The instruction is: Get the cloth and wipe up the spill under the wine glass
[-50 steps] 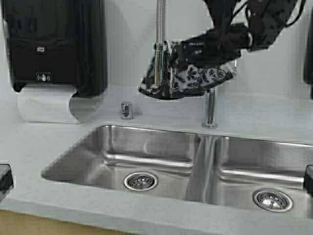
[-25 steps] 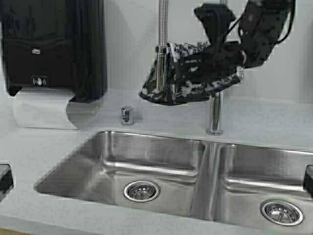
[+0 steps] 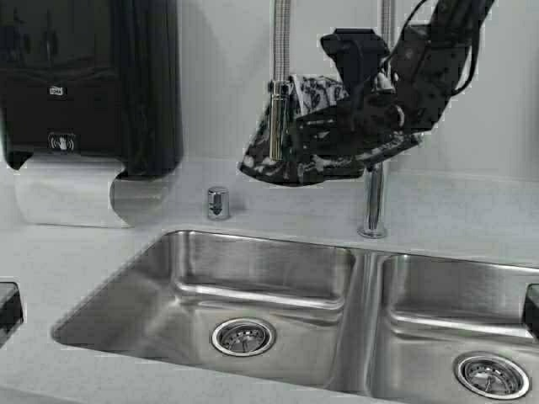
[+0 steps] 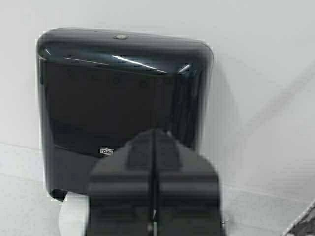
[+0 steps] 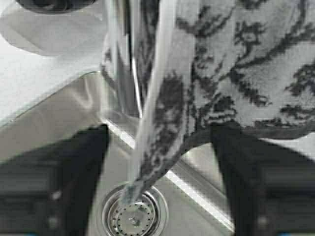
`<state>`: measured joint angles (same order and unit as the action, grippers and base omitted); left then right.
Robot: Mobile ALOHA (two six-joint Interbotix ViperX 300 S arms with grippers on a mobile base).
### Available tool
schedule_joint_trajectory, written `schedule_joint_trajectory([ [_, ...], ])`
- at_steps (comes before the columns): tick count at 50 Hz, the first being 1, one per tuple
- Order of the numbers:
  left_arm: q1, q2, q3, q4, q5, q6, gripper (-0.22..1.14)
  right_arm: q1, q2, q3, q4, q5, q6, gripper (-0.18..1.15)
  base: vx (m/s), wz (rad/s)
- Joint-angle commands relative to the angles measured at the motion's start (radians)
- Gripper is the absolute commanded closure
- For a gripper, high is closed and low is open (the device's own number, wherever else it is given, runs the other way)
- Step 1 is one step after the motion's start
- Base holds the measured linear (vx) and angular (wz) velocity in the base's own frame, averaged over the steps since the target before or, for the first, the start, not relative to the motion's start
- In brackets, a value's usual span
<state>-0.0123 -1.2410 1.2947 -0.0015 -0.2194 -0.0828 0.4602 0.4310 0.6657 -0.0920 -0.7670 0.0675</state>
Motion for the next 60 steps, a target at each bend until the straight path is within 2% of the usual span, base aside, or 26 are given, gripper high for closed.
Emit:
schedule_joint_trajectory([
  [1,0.002,0.006,-0.009,0.0,-0.005,0.002,0.89,0.002,-0.017,-0.018,0.003,-0.009,-0.002,0.27,0.02,0.0],
  [9,0.002,0.006,-0.009,0.0,-0.005,0.0,0.89,0.002,-0.017,-0.017,0.012,-0.009,-0.005,0.7,0.01,0.0],
  [16,0.002,0.005,-0.008,0.0,-0.005,0.0,0.89,0.002,-0.026,-0.018,0.017,-0.011,-0.005,0.91,0.0,0.0],
  [26,0.002,0.005,-0.006,0.0,-0.005,0.0,0.89,0.002,-0.137,0.017,0.017,-0.035,-0.018,0.91,0.0,0.0],
  [36,0.002,0.006,-0.005,0.0,-0.005,-0.003,0.89,0.002,-0.419,0.067,0.014,-0.037,-0.078,0.91,0.0,0.0],
  [41,0.002,0.006,-0.003,0.0,-0.005,-0.003,0.89,0.002,-0.566,0.057,0.014,0.029,-0.08,0.91,-0.01,-0.01],
  [50,0.002,0.006,-0.003,-0.002,-0.005,-0.005,0.89,0.012,-0.759,-0.051,0.009,0.256,-0.084,0.91,-0.01,-0.01],
  [60,0.002,0.008,-0.002,-0.002,-0.005,-0.005,0.89,0.049,-0.845,-0.239,-0.009,0.445,-0.083,0.91,-0.02,-0.01],
])
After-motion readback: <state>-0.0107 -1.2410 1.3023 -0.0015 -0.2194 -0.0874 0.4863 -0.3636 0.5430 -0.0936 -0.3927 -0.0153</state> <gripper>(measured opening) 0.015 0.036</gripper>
